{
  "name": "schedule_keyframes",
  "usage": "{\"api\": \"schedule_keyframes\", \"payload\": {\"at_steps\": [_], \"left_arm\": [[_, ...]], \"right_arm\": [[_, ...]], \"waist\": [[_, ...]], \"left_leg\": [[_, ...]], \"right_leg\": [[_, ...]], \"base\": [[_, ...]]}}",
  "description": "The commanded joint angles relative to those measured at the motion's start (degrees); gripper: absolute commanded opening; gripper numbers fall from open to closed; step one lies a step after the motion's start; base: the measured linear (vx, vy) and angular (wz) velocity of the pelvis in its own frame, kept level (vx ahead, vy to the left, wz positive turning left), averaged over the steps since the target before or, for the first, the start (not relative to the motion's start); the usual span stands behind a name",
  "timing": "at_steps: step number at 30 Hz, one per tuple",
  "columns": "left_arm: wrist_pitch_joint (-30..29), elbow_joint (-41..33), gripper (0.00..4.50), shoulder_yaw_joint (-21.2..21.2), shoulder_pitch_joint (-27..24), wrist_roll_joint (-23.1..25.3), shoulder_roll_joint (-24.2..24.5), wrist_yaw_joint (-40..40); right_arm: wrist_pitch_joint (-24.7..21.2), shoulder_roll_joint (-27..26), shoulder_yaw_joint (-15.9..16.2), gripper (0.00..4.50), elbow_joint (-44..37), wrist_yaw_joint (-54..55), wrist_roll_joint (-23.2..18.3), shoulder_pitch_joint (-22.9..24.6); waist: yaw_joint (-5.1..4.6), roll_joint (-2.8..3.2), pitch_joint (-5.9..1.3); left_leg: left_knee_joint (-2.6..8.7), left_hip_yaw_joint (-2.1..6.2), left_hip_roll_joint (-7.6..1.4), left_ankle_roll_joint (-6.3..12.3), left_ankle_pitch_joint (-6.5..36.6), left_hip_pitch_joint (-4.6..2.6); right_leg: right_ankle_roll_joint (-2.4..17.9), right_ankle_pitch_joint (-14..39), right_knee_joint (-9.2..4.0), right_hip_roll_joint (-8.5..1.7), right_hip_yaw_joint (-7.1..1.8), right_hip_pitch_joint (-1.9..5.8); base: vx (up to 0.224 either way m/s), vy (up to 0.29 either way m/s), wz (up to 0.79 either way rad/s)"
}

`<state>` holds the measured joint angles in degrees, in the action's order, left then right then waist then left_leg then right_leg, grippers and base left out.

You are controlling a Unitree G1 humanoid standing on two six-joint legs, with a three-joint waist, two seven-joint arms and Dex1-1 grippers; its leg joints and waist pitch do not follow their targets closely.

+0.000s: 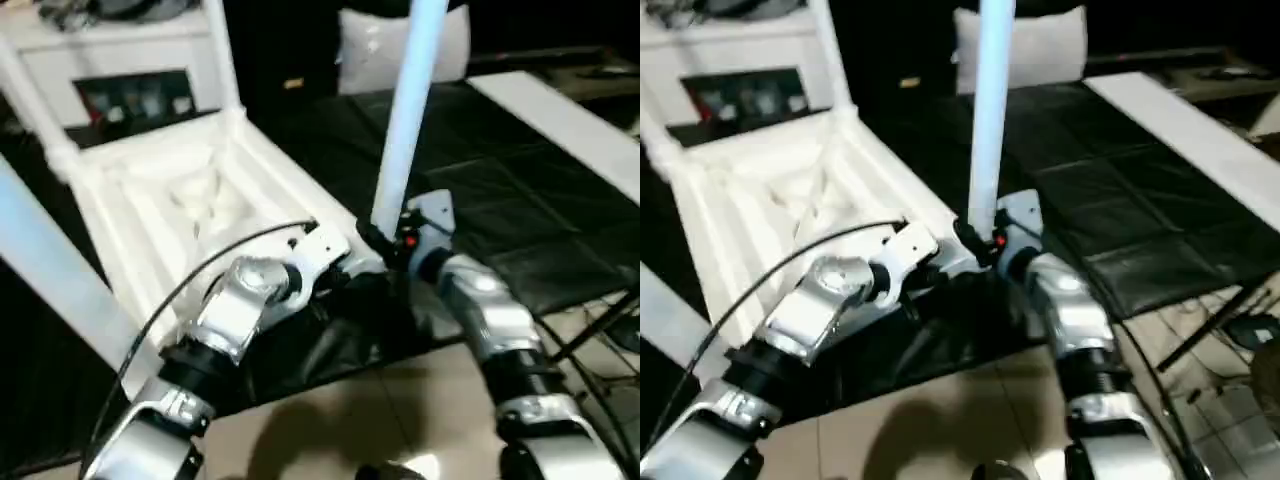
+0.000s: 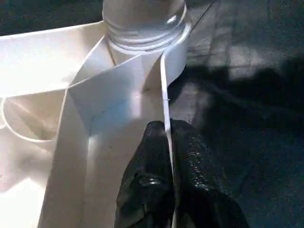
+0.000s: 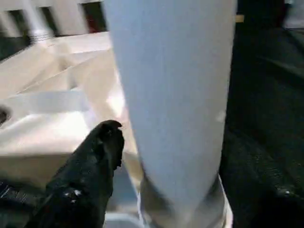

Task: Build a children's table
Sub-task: Rotate leg to tighten

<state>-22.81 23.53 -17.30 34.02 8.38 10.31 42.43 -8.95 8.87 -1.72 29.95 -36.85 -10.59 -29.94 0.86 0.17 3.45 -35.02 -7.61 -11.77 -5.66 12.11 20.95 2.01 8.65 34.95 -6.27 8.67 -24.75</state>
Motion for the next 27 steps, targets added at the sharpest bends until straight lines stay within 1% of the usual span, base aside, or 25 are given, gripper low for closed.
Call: {"api": "schedule_keyframes", "payload": {"at_steps": [1,2,3,4,5,6,8,9,10,11,12,13,14,15,17,18,19,20,21,22,23,24,25,27], "left_arm": [[2.6,0.0,0.00,0.6,1.1,0.3,0.5,-0.4],[3.3,0.3,0.00,0.4,1.1,0.3,1.2,0.3],[6.3,0.9,0.00,-0.6,0.9,0.2,3.1,3.2],[6.7,1.0,0.00,-0.7,0.9,0.2,3.4,3.7],[8.6,1.4,0.00,-1.6,0.7,0.0,5.0,6.3],[9.8,1.7,0.00,-2.1,0.7,-0.1,5.6,7.5],[10.5,1.9,0.00,-2.5,0.6,-0.2,6.2,8.7],[13.2,2.9,0.00,-3.3,0.6,-0.3,7.3,11.1],[13.8,3.1,0.00,-3.5,0.6,-0.4,7.5,11.6],[14.7,3.8,0.00,-3.8,0.6,-0.4,7.9,12.6],[17.7,4.7,0.00,-4.6,0.7,-0.4,8.7,14.8],[19.8,5.4,0.00,-5.0,0.8,-0.5,9.1,16.3],[19.9,5.5,0.00,-5.1,0.8,-0.5,9.1,16.4],[24.8,6.7,0.00,-6.7,0.8,-1.6,10.7,22.3],[27.3,7.1,0.00,-7.8,0.9,-2.0,11.7,26.0],[29.3,7.0,0.00,-8.7,1.0,-2.4,12.6,29.4],[29.3,7.0,0.00,-8.7,1.0,-2.4,12.6,29.4],[30.0,6.5,0.00,-9.2,1.1,-2.9,12.9,31.5],[30.0,6.5,0.00,-9.2,1.1,-2.9,12.9,31.5],[30.9,6.3,0.00,-9.6,1.3,-3.2,13.1,33.2],[31.6,6.0,0.00,-10.0,1.4,-3.2,13.4,34.4],[32.0,6.0,0.00,-10.2,1.5,-3.2,13.5,34.9],[32.4,5.9,0.00,-10.5,1.6,-3.3,13.6,35.6],[33.4,6.2,0.00,-10.7,1.9,-3.5,13.6,36.5]], "right_arm": [[0.2,0.2,2.0,3.51,-1.1,-3.8,-0.8,0.9],[0.6,1.4,2.1,3.63,-1.6,-6.1,-1.2,1.4],[1.2,4.9,2.4,3.74,-3.1,-12.0,-2.0,2.5],[1.3,5.4,2.4,3.86,-3.3,-12.9,-2.1,2.7],[1.5,8.4,2.7,3.86,-4.5,-17.9,-3.1,3.4],[1.7,9.4,2.8,3.94,-4.8,-19.2,-3.3,3.6],[2.0,10.4,3.0,4.00,-4.9,-20.3,-3.3,3.7],[2.1,12.2,3.2,4.22,-5.0,-22.6,-3.1,3.6],[2.1,12.5,3.3,4.30,-5.1,-23.1,-3.1,3.6],[2.4,13.6,3.6,4.30,-5.2,-24.9,-3.0,3.6],[2.2,15.0,4.3,4.30,-5.5,-27.6,-3.2,3.6],[2.0,15.9,4.7,4.30,-5.8,-29.4,-3.4,3.6],[2.0,15.9,4.7,4.30,-5.8,-29.6,-3.4,3.6],[1.7,18.1,6.2,4.30,-5.6,-34.8,-3.9,3.1],[1.9,18.9,7.2,4.30,-5.3,-37.5,-3.7,2.6],[2.1,19.4,8.3,4.30,-4.9,-39.5,-3.2,2.2],[2.1,19.4,8.3,4.30,-4.9,-39.5,-3.2,2.2],[2.1,19.5,9.1,4.30,-4.5,-40.6,-3.0,2.0],[2.1,19.5,9.1,4.30,-4.5,-40.6,-3.0,2.0],[1.7,19.4,9.6,4.14,-4.4,-41.6,-3.1,1.8],[1.0,19.2,10.1,4.03,-4.6,-42.3,-3.4,1.8],[0.7,19.0,10.3,3.93,-4.6,-42.6,-3.5,1.8],[0.3,18.9,10.6,3.93,-4.7,-43.3,-3.8,1.8],[-0.8,18.9,11.1,3.68,-4.9,-44.8,-4.6,1.8]], "waist": [[0.69,-0.95,-5.19],[0.85,-1.02,-5.08],[1.06,-0.72,-4.88],[1.40,-0.87,-4.76],[1.57,-0.90,-4.69],[1.72,-0.65,-4.62],[1.74,-0.78,-4.48],[1.81,-0.80,-4.41],[1.92,-0.83,-4.45],[1.94,-0.75,-4.43],[2.05,-0.88,-4.42],[2.34,-0.80,-4.49],[2.54,-0.72,-4.54],[2.84,-0.76,-4.59],[3.19,-0.79,-4.71],[3.48,-0.76,-4.77],[3.80,-0.69,-4.80],[3.98,-0.69,-4.83],[4.31,-0.65,-4.85],[4.49,-0.66,-4.80],[4.64,-0.68,-4.84],[4.88,-0.82,-4.86],[5.02,-0.77,-4.83],[5.28,-0.84,-4.81]], "left_leg": [[2.79,-1.11,-0.20,10.04,-2.5,1.26],[2.88,-1.17,-0.19,9.76,-1.4,1.22],[2.98,-1.33,-0.27,8.93,0.8,1.11],[3.07,-1.36,-0.34,8.27,3.0,0.97],[3.12,-1.42,-0.41,7.89,3.6,0.85],[3.26,-1.35,-0.61,7.66,4.8,0.80],[3.38,-1.33,-0.59,6.74,6.4,0.80],[3.39,-1.35,-0.56,6.03,7.3,0.61],[3.35,-1.38,-0.54,5.70,7.6,0.59],[3.42,-1.37,-0.62,5.54,7.5,0.59],[3.40,-1.39,-0.59,5.67,7.5,0.58],[3.44,-1.37,-0.75,5.72,7.5,0.42],[3.39,-1.37,-0.68,5.96,7.2,0.39],[3.42,-1.38,-0.76,6.13,7.0,0.35],[3.46,-1.38,-0.96,6.33,6.6,0.34],[3.47,-1.35,-1.10,6.42,5.7,0.39],[3.46,-1.42,-1.21,6.36,5.3,0.42],[3.47,-1.46,-1.33,6.25,5.0,0.30],[3.49,-1.53,-1.36,6.05,5.0,0.21],[3.54,-1.56,-1.40,5.82,5.1,0.17],[3.53,-1.57,-1.38,5.70,5.2,0.14],[3.61,-1.55,-1.49,5.58,5.2,0.11],[3.62,-1.58,-1.48,5.41,5.4,0.13],[3.65,-1.69,-1.46,5.06,6.0,0.03]], "right_leg": [[12.4,5.6,-3.26,-2.29,-3.36,5.57],[11.9,7.7,-3.60,-2.22,-3.25,5.59],[10.8,11.6,-4.05,-2.27,-3.25,5.43],[9.3,15.1,-4.60,-2.15,-3.20,5.40],[8.8,15.9,-4.62,-2.10,-3.29,5.25],[8.3,16.8,-4.80,-2.09,-3.32,5.16],[7.5,19.5,-5.12,-2.09,-3.14,5.05],[6.9,21.4,-5.37,-2.12,-3.13,4.84],[6.4,22.4,-5.49,-2.17,-3.12,4.83],[6.2,22.5,-5.45,-2.17,-3.18,4.80],[6.0,22.6,-5.60,-2.09,-3.16,4.77],[6.1,22.2,-5.44,-2.14,-3.26,4.68],[6.3,21.8,-5.46,-2.12,-3.25,4.61],[6.7,20.9,-5.35,-2.12,-3.29,4.61],[7.7,18.7,-4.90,-2.16,-3.49,4.61],[8.4,17.1,-4.57,-2.15,-3.53,4.66],[9.0,15.8,-4.30,-2.21,-3.63,4.70],[9.4,15.2,-4.17,-2.22,-3.69,4.61],[10.0,14.3,-4.06,-2.25,-3.74,4.60],[10.4,14.0,-3.98,-2.24,-3.76,4.57],[10.3,14.1,-4.00,-2.30,-3.78,4.62],[10.4,14.0,-3.86,-2.36,-3.82,4.62],[10.3,14.2,-3.90,-2.35,-3.86,4.63],[10.1,14.7,-3.98,-2.40,-3.95,4.58]], "base": [[0.000,0.000,0.00],[0.000,0.000,0.00],[0.000,0.000,0.00],[0.000,0.000,0.00],[0.000,0.000,0.00],[0.000,0.000,0.00],[0.000,0.000,0.00],[0.000,0.000,0.00],[0.000,0.000,0.00],[0.000,0.000,0.00],[0.000,0.000,0.00],[0.000,0.000,0.00],[0.000,0.000,0.00],[0.000,0.000,0.00],[0.000,0.000,0.00],[0.000,0.000,0.00],[0.000,0.000,0.00],[0.000,0.000,0.00],[0.000,0.000,0.00],[0.000,0.000,0.00],[0.000,0.000,0.00],[0.000,0.000,0.00],[0.000,0.000,0.00],[0.000,0.000,0.00]]}}
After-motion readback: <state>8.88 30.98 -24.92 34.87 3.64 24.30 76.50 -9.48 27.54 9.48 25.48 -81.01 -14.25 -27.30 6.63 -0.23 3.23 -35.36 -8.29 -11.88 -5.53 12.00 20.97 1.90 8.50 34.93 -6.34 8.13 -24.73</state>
